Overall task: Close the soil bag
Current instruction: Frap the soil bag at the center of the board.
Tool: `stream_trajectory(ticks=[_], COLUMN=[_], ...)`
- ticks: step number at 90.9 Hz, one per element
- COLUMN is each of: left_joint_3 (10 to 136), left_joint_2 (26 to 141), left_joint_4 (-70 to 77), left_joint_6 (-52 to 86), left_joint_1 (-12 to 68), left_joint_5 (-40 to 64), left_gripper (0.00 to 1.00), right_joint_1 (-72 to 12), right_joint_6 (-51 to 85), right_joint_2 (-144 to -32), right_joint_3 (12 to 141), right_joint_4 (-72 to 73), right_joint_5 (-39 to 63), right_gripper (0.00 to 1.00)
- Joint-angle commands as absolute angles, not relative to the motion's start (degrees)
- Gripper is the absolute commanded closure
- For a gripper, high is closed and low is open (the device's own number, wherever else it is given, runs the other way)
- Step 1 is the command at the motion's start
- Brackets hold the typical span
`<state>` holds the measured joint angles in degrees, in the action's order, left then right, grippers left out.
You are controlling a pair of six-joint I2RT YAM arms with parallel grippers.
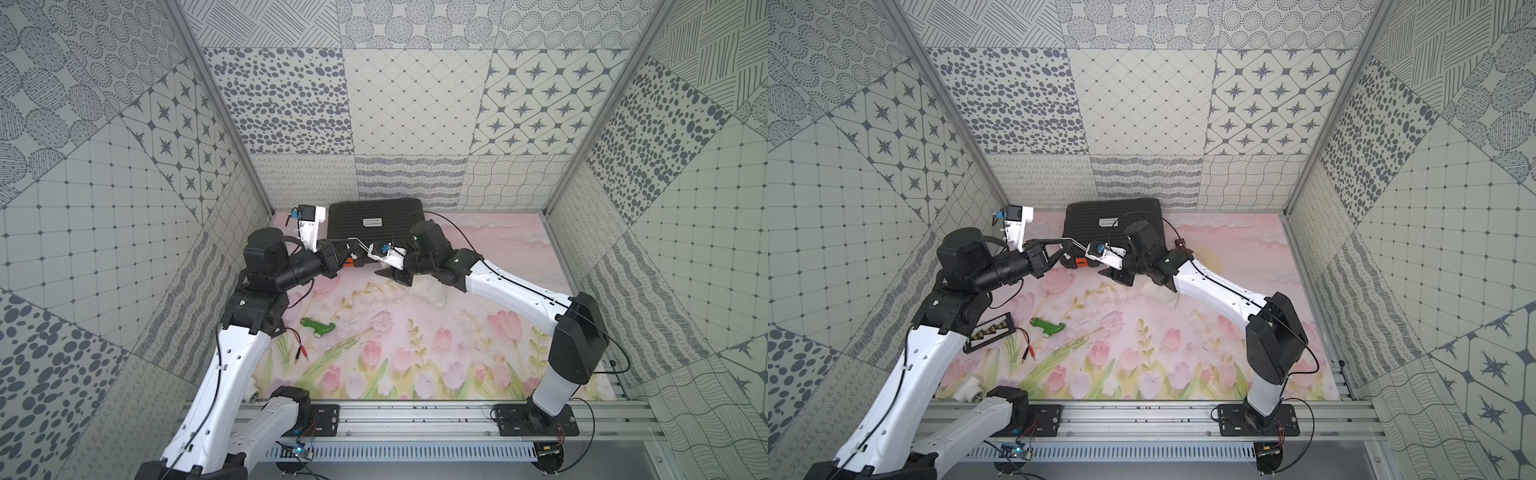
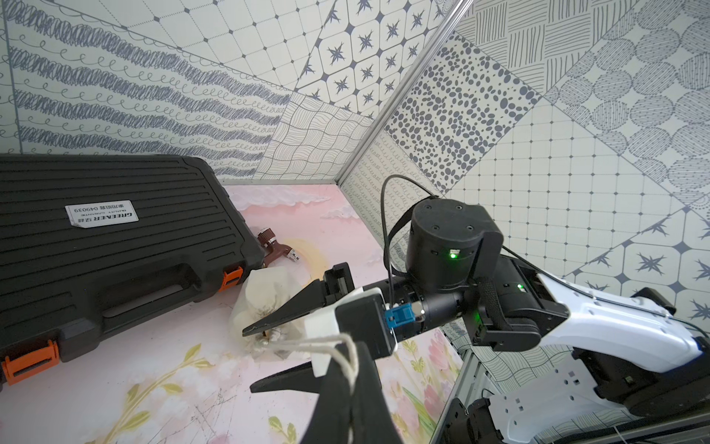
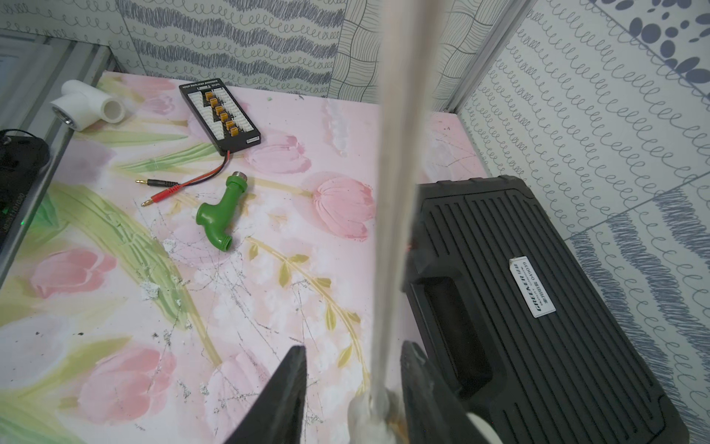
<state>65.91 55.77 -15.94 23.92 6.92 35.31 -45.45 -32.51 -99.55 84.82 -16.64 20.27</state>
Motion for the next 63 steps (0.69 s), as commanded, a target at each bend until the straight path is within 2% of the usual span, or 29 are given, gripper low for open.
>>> stream_trajectory(ticks=[1,11,31,63], left_joint_3=[66.36,66.41,66.51,66.43], left_joint_2=[55.54,55.63,55.54,55.68], left_joint_4=[-12.65,-12.48,-12.53,-12.70], left_joint_6=[23.19,23.33,23.16,23.11], left_joint_1=[6.71,6.73,6.69,6.71], left_joint_5=[36.85,36.83,36.56,36.39], left_gripper=[1.00,1.00,1.00,1.00], right_joint_1=[-46.13,-46.25,-46.26,-46.30], right_joint_6=[-31.16,-30.57,-30.20,-28.81], right_joint_2=[-99.55,-99.36,-99.58,-98.44], right_joint_3=[86.57,86.87,86.12,86.48], right_joint_4=[-13.56,-12.95,-12.68,-12.24], right_joint_5=[21.30,21.79,20.55,20.60], right_gripper=[0.57,0.61,0.77,0.75])
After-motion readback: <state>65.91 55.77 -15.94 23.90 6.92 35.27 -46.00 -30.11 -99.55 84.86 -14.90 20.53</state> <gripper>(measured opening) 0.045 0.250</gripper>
